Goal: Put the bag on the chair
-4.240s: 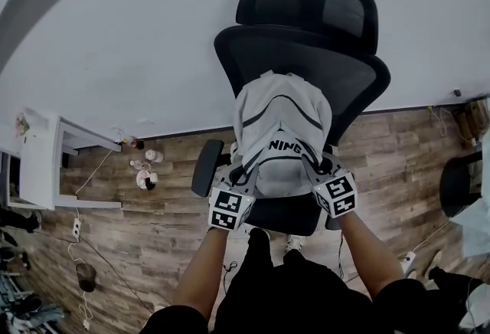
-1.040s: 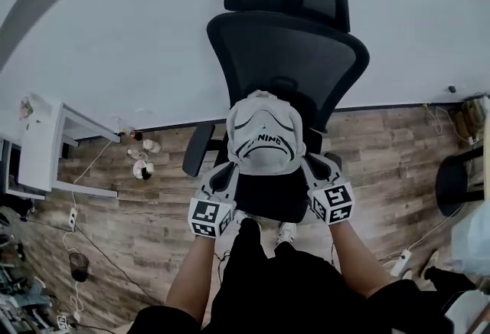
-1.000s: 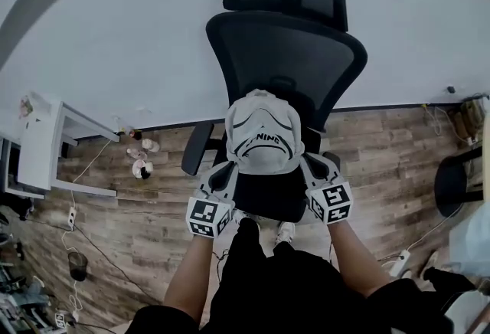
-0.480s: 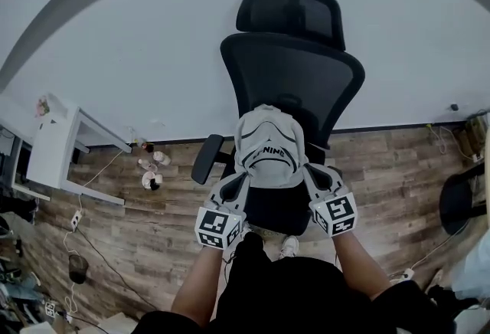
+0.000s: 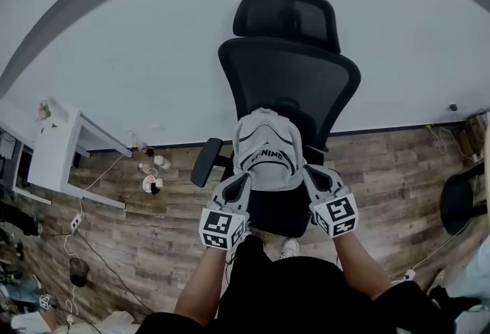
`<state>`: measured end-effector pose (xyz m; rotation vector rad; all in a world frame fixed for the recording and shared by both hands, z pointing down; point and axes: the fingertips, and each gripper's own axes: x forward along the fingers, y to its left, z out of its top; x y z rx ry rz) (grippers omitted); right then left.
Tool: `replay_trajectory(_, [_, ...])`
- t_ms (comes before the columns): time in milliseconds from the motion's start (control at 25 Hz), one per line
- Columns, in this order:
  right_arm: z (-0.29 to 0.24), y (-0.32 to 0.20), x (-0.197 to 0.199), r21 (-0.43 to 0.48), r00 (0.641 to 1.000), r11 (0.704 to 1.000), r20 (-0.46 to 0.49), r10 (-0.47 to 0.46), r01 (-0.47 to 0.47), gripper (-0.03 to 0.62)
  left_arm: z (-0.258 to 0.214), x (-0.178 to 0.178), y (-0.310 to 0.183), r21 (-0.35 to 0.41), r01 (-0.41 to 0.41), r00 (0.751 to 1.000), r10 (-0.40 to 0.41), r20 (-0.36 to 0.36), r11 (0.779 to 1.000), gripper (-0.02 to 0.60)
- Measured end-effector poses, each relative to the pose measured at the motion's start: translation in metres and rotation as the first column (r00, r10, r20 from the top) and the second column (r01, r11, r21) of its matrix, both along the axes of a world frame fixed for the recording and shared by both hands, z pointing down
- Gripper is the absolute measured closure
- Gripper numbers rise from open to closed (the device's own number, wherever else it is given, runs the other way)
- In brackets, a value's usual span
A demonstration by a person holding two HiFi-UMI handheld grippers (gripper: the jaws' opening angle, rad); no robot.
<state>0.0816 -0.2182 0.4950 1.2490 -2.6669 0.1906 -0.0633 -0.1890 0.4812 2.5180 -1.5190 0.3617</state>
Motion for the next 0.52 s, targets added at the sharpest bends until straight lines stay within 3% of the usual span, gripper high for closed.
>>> replay_trajectory(520, [0.0019,0.0050,-0.0029,-0.009,0.999,1.000,0.026,-0.030,0.030,0.574,0.0008,0.0034,0.0059,-0.004,0.013,1.000,-0.013,0.009,1.000,0.558])
